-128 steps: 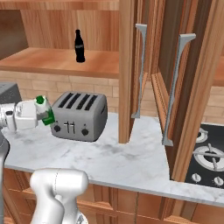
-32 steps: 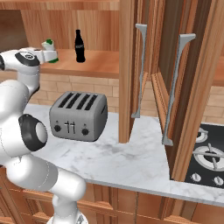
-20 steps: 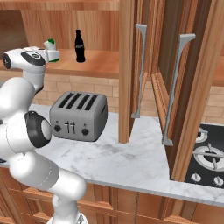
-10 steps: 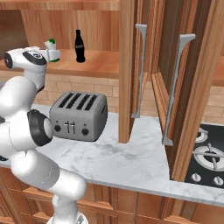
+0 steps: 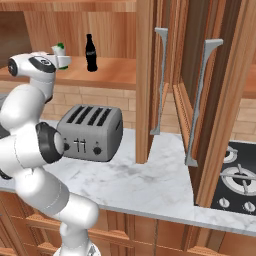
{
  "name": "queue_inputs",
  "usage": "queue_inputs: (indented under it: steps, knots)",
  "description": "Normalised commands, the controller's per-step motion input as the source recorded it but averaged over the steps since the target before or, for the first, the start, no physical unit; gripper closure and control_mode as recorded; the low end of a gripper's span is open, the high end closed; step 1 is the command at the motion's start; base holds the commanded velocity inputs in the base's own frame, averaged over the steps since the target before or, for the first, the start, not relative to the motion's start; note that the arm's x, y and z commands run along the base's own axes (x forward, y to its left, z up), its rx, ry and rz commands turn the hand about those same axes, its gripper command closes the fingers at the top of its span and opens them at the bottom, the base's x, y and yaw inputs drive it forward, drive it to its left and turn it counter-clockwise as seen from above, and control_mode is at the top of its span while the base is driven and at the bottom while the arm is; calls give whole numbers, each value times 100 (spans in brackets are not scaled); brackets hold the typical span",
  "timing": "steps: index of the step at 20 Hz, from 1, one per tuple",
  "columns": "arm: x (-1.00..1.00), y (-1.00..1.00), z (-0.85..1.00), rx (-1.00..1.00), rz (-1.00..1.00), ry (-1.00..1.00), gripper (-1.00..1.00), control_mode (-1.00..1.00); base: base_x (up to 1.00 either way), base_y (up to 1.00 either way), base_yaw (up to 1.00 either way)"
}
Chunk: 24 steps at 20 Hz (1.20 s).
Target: Sort all alcoholic drinks to one cabinet, and non-alcoholic drinks to the other.
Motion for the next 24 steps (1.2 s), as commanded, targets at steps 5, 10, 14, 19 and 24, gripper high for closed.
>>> queue_inputs:
  steps: [5,10,14,19,24]
  knots:
    - [6,0,-17,3,2,0,-100,-100,0,0,0]
    - [0,3,-3,0,0,0,-100,-100,0,0,0]
    - [-9,0,1,0,0,-1,-100,-100,0,0,0]
    - [-14,0,4,0,4,-5,-100,-100,0,0,0]
    - [-9,-2,4,0,3,-4,-100,-100,0,0,0]
